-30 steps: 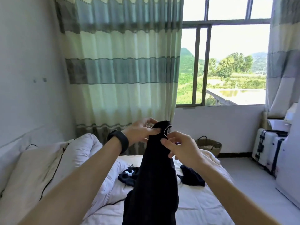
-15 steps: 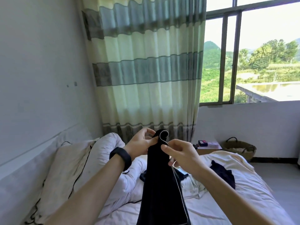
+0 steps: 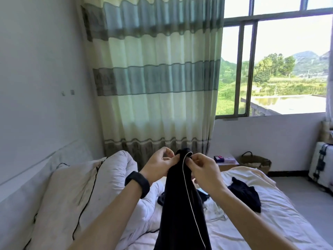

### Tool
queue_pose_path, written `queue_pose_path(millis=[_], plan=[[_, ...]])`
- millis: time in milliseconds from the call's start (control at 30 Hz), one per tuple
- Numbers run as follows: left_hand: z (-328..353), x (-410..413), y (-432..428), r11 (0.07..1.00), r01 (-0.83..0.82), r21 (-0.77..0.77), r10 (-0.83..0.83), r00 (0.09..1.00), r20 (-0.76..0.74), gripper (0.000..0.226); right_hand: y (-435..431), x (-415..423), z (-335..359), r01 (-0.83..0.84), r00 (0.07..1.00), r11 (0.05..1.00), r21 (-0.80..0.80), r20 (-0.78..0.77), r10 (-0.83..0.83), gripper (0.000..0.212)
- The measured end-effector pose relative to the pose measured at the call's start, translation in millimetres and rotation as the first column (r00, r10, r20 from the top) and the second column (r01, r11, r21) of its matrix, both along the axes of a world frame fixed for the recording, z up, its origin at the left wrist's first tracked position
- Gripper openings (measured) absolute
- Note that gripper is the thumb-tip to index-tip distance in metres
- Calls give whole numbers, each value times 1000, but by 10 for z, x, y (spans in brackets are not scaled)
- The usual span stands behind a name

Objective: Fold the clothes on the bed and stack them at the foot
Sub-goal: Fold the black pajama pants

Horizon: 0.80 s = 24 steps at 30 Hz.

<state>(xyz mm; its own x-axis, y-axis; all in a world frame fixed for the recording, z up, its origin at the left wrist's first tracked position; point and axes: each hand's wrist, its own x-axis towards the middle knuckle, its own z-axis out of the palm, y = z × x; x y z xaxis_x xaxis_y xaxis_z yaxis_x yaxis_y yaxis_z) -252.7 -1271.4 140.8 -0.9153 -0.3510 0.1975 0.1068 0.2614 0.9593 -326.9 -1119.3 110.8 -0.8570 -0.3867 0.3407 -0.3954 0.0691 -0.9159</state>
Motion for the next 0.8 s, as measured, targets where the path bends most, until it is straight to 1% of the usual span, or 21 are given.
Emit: queue_pose_path(millis=[33,67,133,233,267,333,367,400,433,467,500,533,600,633,700,800], plan=[[-61,59,-106,1000,15,24,-15,1000,-7,23,-89,39,11,25,1000,999,25,-9,-24,20],[-140,114,-193,1000,8,17,-8,1000,-12,24,-173,68,21,53,998,997,53,-21,-52,21],[-371,223,-282,994,-76,-84,72,996,-46,30,-323,131,30,114,993,989,93,-33,-112,22],[-737,388,-273,937,-242,-250,197,962,-191,44,-496,247,12,160,987,982,100,-18,-159,21],[-830,424,-259,920,-249,-303,200,963,-184,47,-545,285,14,160,987,981,106,-11,-159,20],[-954,470,-248,891,-188,-414,176,982,-69,52,-622,359,22,134,991,986,104,2,-135,19],[-1001,474,-267,865,-176,-470,185,982,-26,51,-650,387,24,121,992,988,99,2,-122,19],[-1030,477,-301,845,-182,-502,202,979,-15,46,-664,409,25,114,993,988,100,-12,-114,19],[-1042,488,-358,845,-192,-499,210,977,-20,38,-664,421,26,116,993,986,117,-45,-112,18],[-1036,512,-429,866,-184,-464,195,980,-25,28,-644,420,27,133,988,979,156,-103,-118,17],[-1019,537,-513,902,-147,-406,155,988,-15,17,-599,406,26,167,975,962,215,-182,-128,16],[-987,570,-605,934,-90,-345,98,995,7,12,-536,384,21,218,951,934,282,-275,-139,17],[-863,672,-780,975,4,-222,9,998,57,12,-390,337,-5,350,863,855,383,-486,-135,21],[-773,728,-850,984,27,-174,-15,998,67,13,-329,316,-24,405,808,821,403,-578,-115,21],[-548,779,-939,989,31,-145,-20,997,78,13,-237,281,-33,463,721,793,396,-689,-77,20],[-186,771,-958,987,-6,-161,16,998,57,10,-149,204,31,503,646,804,317,-756,-107,17]])
